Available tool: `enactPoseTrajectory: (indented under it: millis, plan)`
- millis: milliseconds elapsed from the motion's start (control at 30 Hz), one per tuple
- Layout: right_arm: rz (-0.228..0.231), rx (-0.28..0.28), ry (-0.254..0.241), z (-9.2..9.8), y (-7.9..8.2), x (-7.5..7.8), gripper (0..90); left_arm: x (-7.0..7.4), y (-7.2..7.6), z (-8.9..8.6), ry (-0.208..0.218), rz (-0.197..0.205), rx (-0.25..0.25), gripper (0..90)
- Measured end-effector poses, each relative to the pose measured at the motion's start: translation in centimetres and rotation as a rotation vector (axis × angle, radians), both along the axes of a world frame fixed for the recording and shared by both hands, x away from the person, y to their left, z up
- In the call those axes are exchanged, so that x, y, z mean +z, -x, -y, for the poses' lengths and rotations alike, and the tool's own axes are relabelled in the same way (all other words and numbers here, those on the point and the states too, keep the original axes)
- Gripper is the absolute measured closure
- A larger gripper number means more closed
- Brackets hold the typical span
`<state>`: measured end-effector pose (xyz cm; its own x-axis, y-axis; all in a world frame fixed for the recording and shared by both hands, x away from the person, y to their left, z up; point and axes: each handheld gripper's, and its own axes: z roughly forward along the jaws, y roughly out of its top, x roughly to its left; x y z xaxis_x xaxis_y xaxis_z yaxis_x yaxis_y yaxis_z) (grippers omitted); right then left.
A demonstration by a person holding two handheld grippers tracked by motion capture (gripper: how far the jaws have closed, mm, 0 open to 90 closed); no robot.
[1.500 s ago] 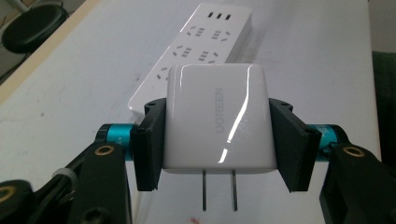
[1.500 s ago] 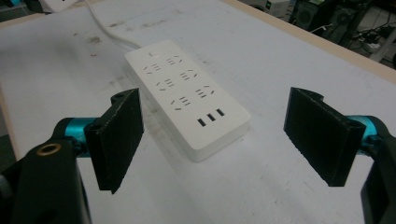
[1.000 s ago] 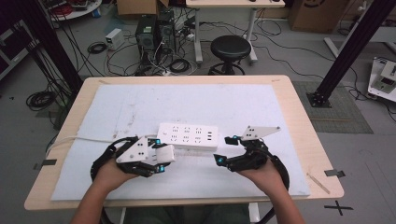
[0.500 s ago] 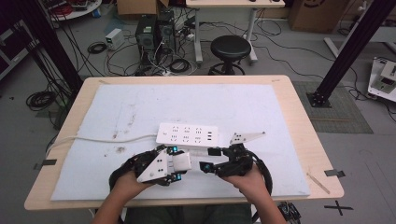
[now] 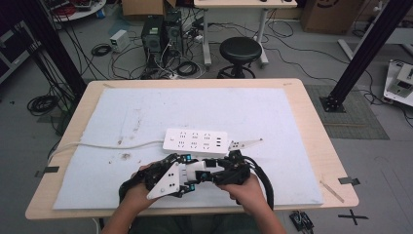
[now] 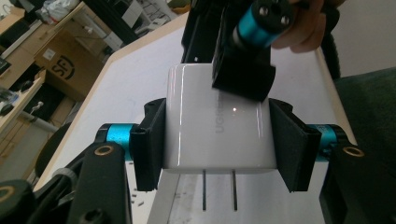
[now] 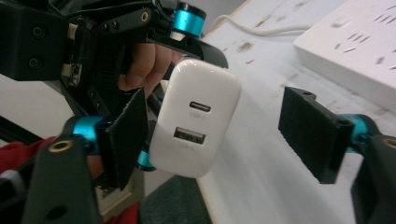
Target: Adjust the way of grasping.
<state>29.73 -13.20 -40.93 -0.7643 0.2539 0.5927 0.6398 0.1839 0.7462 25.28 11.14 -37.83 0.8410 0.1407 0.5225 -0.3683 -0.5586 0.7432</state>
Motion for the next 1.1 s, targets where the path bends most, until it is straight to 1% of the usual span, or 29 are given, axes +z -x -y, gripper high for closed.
enactPoseTrajectory:
  millis: [33,67,100,133,200,367,400,433,467,500,600,700,733,800,833,867,900,933,967,1000,1033,1067,1100]
  plan:
    - [-0.003,0.005,-0.004,-0.2,-0.1,-0.1,29.4,0.0,0.0,0.1,0.003,0.002,-0.002,42.4]
    - [-0.013,0.012,-0.008,-0.3,-0.1,-0.2,34.1,0.1,0.0,0.1,-0.004,0.006,-0.001,42.4]
    - [-0.015,0.02,-0.021,-0.4,-0.1,-0.2,36.9,0.1,0.0,0.2,-0.004,0.006,-0.005,42.4]
    - [-0.019,0.022,-0.031,-0.4,-0.1,-0.2,38.1,0.1,0.0,0.2,-0.005,0.007,-0.007,42.4]
    - [-0.03,0.03,-0.058,-0.5,-0.3,-0.3,43.1,0.1,0.0,0.3,-0.01,0.016,0.0,42.4]
    - [-0.045,0.033,-0.094,-0.5,-0.4,-0.4,52.4,0.0,0.0,0.3,-0.012,0.036,0.021,42.4]
    - [-0.049,0.032,-0.099,-0.5,-0.4,-0.5,53.5,0.0,0.1,0.3,-0.014,0.042,0.027,42.4]
    - [-0.057,0.028,-0.104,-0.5,-0.4,-0.5,55.0,0.0,0.0,0.4,-0.017,0.038,0.029,42.4]
    - [-0.063,0.033,-0.111,-0.5,-0.4,-0.6,56.6,0.0,0.0,0.4,-0.016,0.047,0.03,42.5]
    - [-0.065,0.034,-0.109,-0.5,-0.4,-0.6,57.8,0.0,0.0,0.4,-0.016,0.054,0.034,42.4]
    - [-0.083,0.034,-0.114,-0.4,-0.6,-0.7,59.2,0.0,0.1,0.5,-0.023,0.059,0.035,42.4]
    - [-0.108,0.034,-0.114,-0.4,-0.6,-0.7,61.1,0.0,0.1,0.5,-0.023,0.053,0.034,42.2]
    - [-0.108,0.034,-0.112,-0.4,-0.7,-0.8,61.7,0.0,0.0,0.6,-0.028,0.05,0.033,42.0]
    - [-0.125,0.035,-0.102,-0.4,-0.8,-0.8,62.6,-0.1,-0.2,0.6,-0.031,0.042,0.035,41.6]
    - [-0.123,0.032,-0.103,-0.4,-0.8,-0.8,62.9,-0.1,-0.2,0.6,-0.03,0.031,0.029,41.1]
    - [-0.116,0.026,-0.093,-0.4,-0.8,-0.8,63.1,-0.1,-0.3,0.6,-0.021,0.023,0.03,39.5]
    - [-0.105,0.016,-0.085,-0.3,-0.8,-0.8,63.1,-0.1,-0.3,0.5,-0.009,0.022,0.044,35.3]
    - [-0.096,0.008,-0.093,-0.2,-0.9,-0.8,63.2,0.0,-0.3,0.5,-0.004,0.022,0.057,29.7]
    - [-0.096,0.002,-0.098,0.0,-1.0,-0.7,63.2,0.0,-0.3,0.3,-0.001,0.007,0.055,27.8]
    - [-0.093,-0.015,-0.091,0.3,-1.0,-0.6,63.2,0.1,-0.3,0.1,0.001,-0.002,0.055,27.7]
    - [-0.086,-0.02,-0.088,0.5,-1.1,-0.4,63.2,0.1,-0.3,-0.1,0.004,-0.017,0.059,26.6]
    - [-0.08,-0.023,-0.084,0.8,-1.1,-0.3,63.2,0.2,-0.3,-0.4,0.01,-0.023,0.067,24.4]
    - [-0.073,-0.031,-0.086,1.0,-1.1,-0.1,63.2,0.4,-0.4,-0.7,0.019,-0.033,0.073,24.1]
